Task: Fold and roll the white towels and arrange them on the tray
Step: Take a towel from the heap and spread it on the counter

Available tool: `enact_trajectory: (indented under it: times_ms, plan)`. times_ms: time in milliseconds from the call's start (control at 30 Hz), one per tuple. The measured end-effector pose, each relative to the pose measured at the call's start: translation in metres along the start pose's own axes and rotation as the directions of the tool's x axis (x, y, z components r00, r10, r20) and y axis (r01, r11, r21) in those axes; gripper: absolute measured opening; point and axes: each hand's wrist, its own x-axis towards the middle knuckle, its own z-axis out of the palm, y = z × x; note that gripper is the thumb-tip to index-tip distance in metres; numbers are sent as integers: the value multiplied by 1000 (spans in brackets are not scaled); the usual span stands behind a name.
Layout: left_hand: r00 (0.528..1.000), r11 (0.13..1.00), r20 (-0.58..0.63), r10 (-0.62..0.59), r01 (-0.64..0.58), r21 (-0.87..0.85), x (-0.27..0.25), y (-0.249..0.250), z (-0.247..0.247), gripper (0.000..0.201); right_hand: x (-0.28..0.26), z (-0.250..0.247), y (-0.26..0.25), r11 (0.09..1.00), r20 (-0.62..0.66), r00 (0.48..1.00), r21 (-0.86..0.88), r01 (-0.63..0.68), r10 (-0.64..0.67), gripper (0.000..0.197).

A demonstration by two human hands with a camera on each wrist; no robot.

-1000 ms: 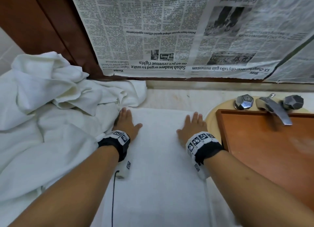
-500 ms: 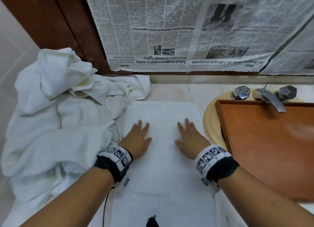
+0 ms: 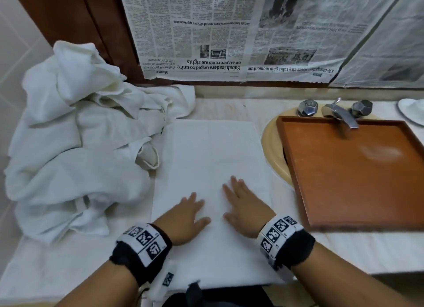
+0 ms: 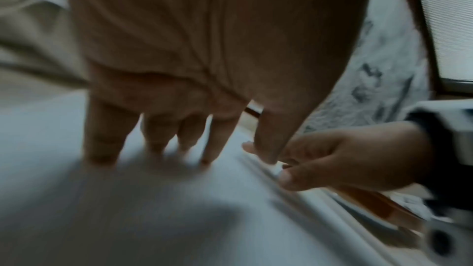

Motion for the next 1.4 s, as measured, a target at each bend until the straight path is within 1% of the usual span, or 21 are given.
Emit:
enact_trajectory:
  times_ms: [67, 133, 200, 267, 300, 367, 433, 500, 567, 667, 733, 767, 833, 900, 967, 1033, 1133, 1200, 1267, 1333, 1400]
  plan:
    - [996, 995, 46, -78, 75, 72, 3, -3, 10, 70, -9, 21, 5, 1000, 48, 999, 5, -23, 22, 81]
    - [992, 992, 14, -122, 122, 37, 5, -11, 10, 71, -19, 33, 23, 984, 11, 984, 3, -176, 176, 81]
    - [992, 992, -7, -129, 129, 0, 4, -16, 10, 73, -31, 34, 37, 933, -15, 934, 51, -356, 357, 80]
    - [990, 991, -46, -133, 132, -18, 2, -20, 15, 75, -44, 31, 34, 906, -54, 905, 70, -417, 421, 77]
    - [988, 990, -65, -138, 136, -25, 0, -19, 20, 76, -51, 31, 27, 925, -103, 919, 54, -376, 380, 77]
    - [986, 989, -86, -144, 142, -29, -3, -16, 29, 79, -65, 36, 7, 980, -144, 969, 23, -199, 200, 78]
    - [983, 990, -114, -144, 143, -15, -5, -14, 37, 80, -75, 50, -5, 997, -51, 997, 53, -49, 51, 80]
    - [980, 990, -143, -139, 137, -21, -6, -13, 42, 80, -81, 68, 5, 991, 54, 996, 116, -70, 64, 80]
    - [978, 992, -163, -127, 124, -31, -7, -14, 45, 79, -88, 80, 29, 964, 30, 977, 161, -211, 209, 77]
    - [976, 993, -180, -121, 118, -25, -9, -15, 48, 79, -100, 80, 65, 830, 0, 860, 263, -493, 511, 76]
    - [975, 993, -187, -122, 121, -15, -8, -15, 49, 78, -109, 74, 71, 782, -10, 804, 236, -576, 595, 81]
    - [974, 992, -189, -124, 124, -12, -7, -15, 49, 78, -113, 72, 67, 795, -50, 809, 234, -560, 585, 85]
    - [972, 992, -198, -128, 130, -3, -6, -13, 49, 76, -121, 74, 43, 882, -131, 887, 243, -404, 443, 86]
    - [963, 992, -244, -114, 124, 25, -9, -7, 53, 73, -130, 88, 11, 984, -178, 973, 126, -123, 144, 80]
    - [953, 991, -288, -92, 117, 70, -18, 0, 60, 70, -137, 111, -1, 994, -120, 988, 41, 98, -93, 73]
    - [951, 986, -285, -117, 146, 82, -30, 4, 69, 66, -139, 127, 18, 998, -106, 994, 44, 45, -40, 71]
    - [939, 972, -286, -190, 221, 81, -46, 2, 82, 67, -148, 125, 60, 964, -112, 962, 121, -238, 251, 72]
    - [913, 958, -324, -248, 281, 59, -54, 3, 87, 67, -154, 115, 72, 939, -87, 940, 133, -318, 331, 73]
    - [882, 946, -372, -289, 322, 30, -63, 11, 93, 65, -157, 105, 68, 967, -129, 959, 84, -241, 251, 75]
    - [859, 941, -415, -300, 338, 20, -74, 23, 102, 60, -162, 99, 55, 999, -177, 984, 38, 10, -3, 77]
    - [855, 934, -401, -328, 356, -3, -81, 32, 115, 58, -161, 104, 52, 979, -137, 969, -13, 205, -204, 72]
